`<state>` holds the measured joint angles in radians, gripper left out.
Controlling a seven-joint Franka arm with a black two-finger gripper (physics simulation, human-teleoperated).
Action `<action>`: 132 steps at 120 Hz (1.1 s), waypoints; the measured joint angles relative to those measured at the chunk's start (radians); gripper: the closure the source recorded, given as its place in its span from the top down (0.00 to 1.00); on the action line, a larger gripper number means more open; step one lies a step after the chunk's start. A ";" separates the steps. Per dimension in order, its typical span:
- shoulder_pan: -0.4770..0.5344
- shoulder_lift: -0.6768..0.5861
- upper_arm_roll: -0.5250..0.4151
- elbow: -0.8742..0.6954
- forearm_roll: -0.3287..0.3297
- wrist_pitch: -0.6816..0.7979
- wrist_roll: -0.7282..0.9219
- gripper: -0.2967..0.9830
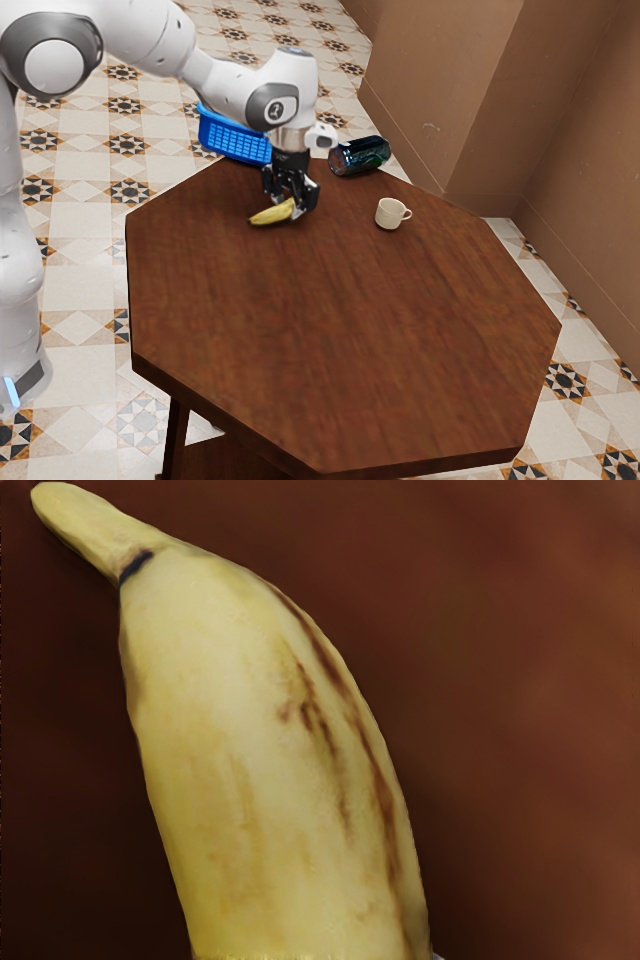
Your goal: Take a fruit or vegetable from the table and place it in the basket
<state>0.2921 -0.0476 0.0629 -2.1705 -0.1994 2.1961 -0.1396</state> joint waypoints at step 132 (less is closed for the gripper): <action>0.274 0.073 0.060 0.516 0.323 -0.086 0.212 0.35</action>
<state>0.5658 0.0256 0.1224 -1.6550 0.1238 2.1104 0.0721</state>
